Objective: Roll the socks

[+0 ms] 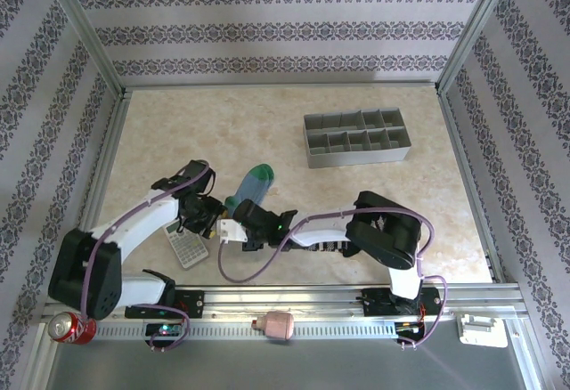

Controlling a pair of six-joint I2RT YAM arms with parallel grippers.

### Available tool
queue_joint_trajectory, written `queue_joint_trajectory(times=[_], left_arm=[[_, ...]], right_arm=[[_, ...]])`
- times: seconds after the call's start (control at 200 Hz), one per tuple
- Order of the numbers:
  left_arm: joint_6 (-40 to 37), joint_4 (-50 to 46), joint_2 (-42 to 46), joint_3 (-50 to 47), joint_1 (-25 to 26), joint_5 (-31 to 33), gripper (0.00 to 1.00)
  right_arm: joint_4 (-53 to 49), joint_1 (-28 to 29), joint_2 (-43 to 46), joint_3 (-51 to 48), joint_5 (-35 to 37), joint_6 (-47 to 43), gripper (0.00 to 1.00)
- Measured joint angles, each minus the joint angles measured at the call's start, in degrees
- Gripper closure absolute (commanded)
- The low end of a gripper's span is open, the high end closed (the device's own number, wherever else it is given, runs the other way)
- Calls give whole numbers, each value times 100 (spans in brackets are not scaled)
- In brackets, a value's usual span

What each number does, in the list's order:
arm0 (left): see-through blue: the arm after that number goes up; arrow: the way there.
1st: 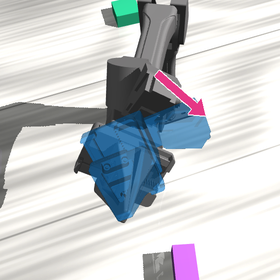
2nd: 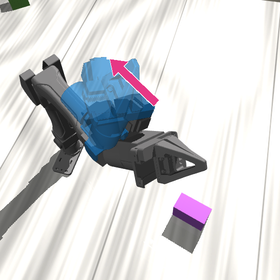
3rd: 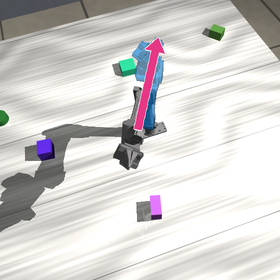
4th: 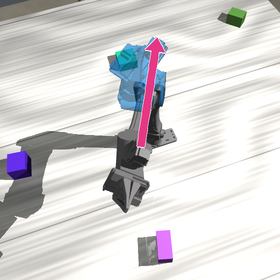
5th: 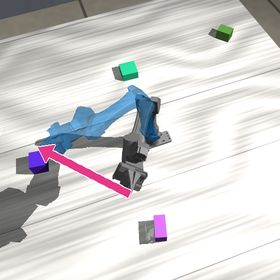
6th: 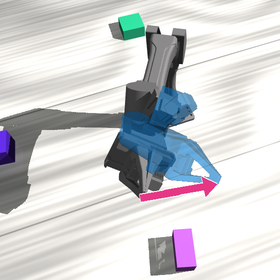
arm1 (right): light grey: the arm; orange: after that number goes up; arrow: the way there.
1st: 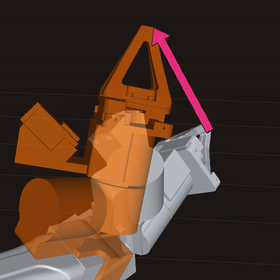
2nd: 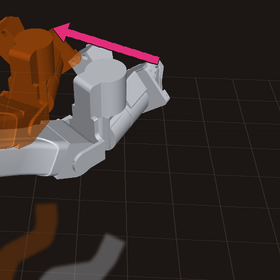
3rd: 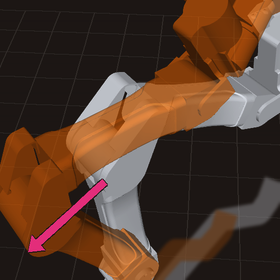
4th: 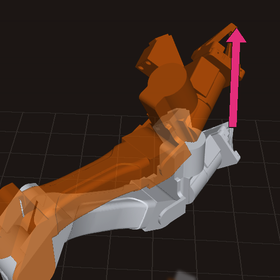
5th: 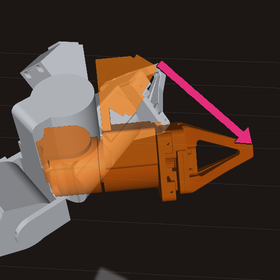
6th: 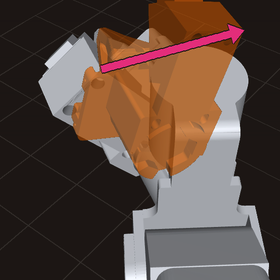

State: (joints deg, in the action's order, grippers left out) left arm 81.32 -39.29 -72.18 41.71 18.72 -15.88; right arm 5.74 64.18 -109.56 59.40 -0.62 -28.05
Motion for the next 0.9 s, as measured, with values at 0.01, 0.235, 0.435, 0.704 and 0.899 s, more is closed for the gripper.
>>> queue_joint_trajectory(times=[0.01, 0.235, 0.435, 0.704, 0.899], left_arm=[[15, 4, 52, 0, -9, 24, 40], [-35, 118, 544, -94, -118, 133, 39], [-42, 809, 758, -597, -120, -31, 45], [20, 1784, 651, -1088, 7, -289, 45], [42, 2319, 350, -1217, 24, -339, 46]], right_arm=[[-13, -39, 2, 7, -87, 42, 100], [-343, -649, -31, 155, -1582, 833, 100], [-496, -988, -251, 372, -2540, 1386, 100], [-621, -1434, -599, 619, -3738, 2002, 100], [-686, -1690, -848, 778, -4457, 2297, 100]])
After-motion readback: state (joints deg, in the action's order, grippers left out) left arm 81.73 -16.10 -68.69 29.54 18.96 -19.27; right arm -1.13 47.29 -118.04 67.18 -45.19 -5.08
